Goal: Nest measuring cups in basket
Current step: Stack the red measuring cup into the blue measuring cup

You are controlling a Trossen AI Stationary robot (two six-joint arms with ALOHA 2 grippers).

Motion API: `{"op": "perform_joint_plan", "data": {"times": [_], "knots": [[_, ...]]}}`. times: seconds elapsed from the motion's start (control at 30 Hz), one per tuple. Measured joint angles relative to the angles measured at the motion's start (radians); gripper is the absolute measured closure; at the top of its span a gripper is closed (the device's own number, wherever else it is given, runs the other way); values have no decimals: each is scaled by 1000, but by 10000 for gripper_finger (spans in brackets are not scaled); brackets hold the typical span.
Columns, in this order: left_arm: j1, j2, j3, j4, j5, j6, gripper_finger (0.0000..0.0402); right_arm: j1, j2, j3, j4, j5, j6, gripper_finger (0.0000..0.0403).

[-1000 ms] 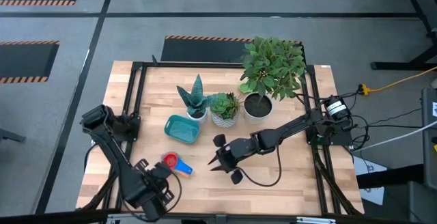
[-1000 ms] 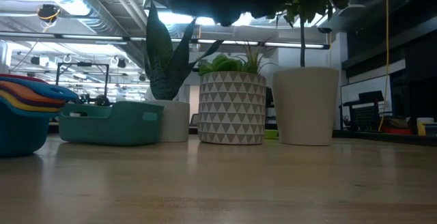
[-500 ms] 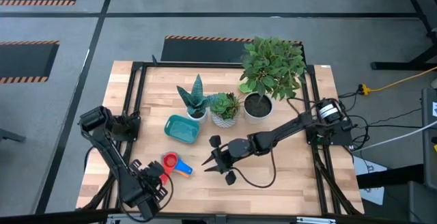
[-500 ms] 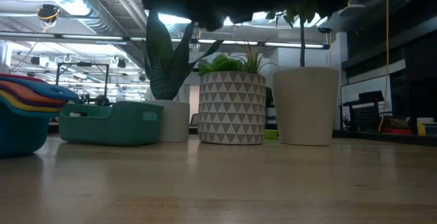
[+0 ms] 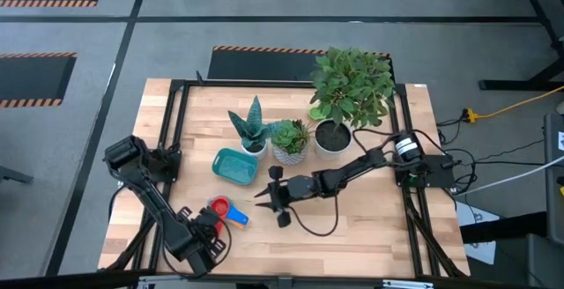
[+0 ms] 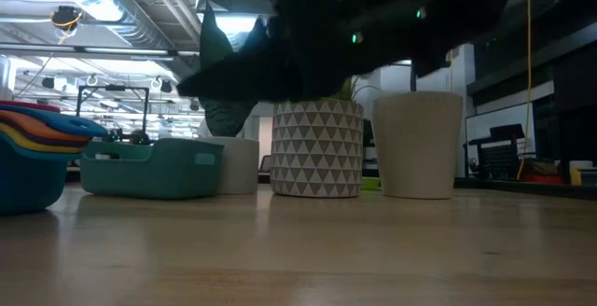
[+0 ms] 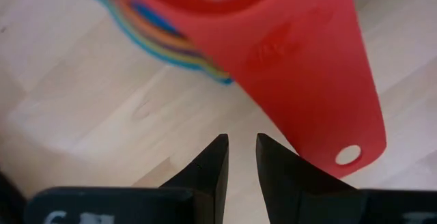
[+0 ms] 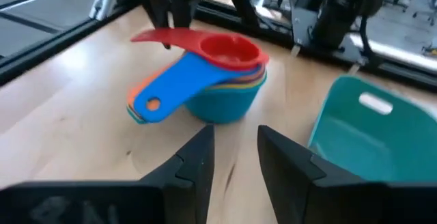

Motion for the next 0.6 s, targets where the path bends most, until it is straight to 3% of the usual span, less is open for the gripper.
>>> {"op": "perform_joint_plan", "data": {"times": [0.33,0.6], "knots": [[40,0,0,77,-14,0,333,-3,110,23,88,0,45,286],[90,0,0,162,-23,4,333,4,226,213,-11,-43,45,286]]}}
